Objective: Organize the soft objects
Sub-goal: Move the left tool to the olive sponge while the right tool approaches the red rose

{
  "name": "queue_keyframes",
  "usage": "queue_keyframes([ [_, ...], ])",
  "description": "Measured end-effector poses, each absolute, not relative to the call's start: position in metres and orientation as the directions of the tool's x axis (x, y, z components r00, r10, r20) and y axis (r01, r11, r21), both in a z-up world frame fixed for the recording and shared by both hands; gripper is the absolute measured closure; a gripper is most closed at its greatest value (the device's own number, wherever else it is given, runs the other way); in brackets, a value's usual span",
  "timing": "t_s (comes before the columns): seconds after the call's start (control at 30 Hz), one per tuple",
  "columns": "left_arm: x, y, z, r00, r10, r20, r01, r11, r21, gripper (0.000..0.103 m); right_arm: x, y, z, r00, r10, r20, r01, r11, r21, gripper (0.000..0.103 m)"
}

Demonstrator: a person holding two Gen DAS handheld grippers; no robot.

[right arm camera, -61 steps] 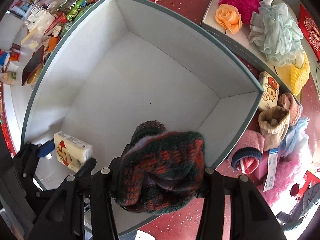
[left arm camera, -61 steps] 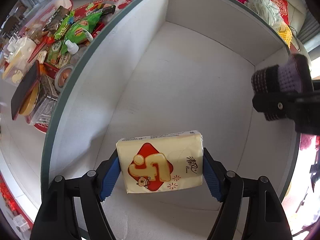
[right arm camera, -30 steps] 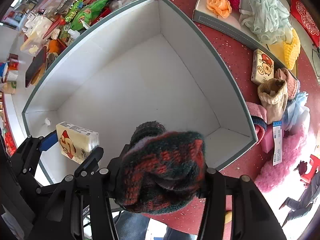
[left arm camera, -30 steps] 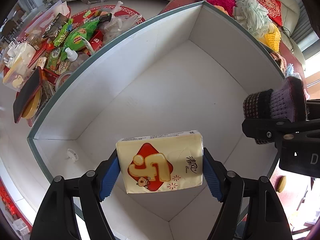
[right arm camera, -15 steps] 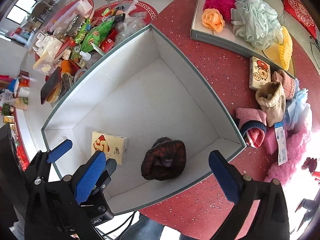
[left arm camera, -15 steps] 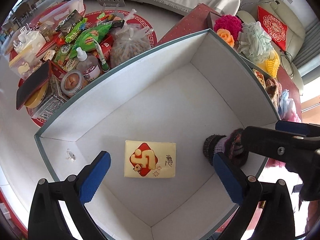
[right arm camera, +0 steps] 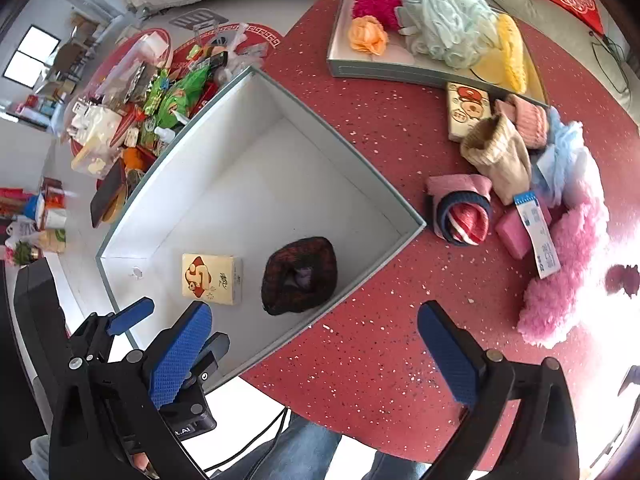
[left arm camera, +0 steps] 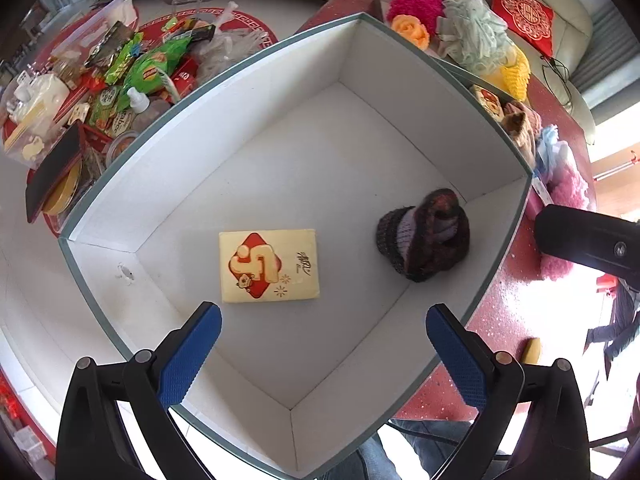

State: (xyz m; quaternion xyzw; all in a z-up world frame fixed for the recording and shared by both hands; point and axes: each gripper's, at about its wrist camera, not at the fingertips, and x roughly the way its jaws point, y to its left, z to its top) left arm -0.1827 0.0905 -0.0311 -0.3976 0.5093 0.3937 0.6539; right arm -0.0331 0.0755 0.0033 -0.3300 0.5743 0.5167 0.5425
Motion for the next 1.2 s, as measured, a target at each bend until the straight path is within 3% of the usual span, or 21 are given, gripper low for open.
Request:
queue_keyframes([
  [0.63,-0.04,0.016,-0.006,0.257,0.034,-0.966,-0.617,0.775,-0.137,0.0,0.097,-0.091,-0.025,-0.144,0.243,-0.959,-0.669,0.69,0.275,0.0],
  [0.8,-0.004,-0.007,-0.033,0.207,-0.051,-0.977,-0.567,0.808,-0.162,0.0,0.132,-0.137,-0.041,-0.138,0.243,-0.96,-0.569,0.774,0.278,0.0],
  [1.2,0.048,-0.07,-0.085,0.064,-0.116,-0.991,-0.522,0.842,-0.132,0.0,0.175,-0.196,-0.083,-0.168,0.147,-0.975,-0.505,0.836,0.213,0.0],
])
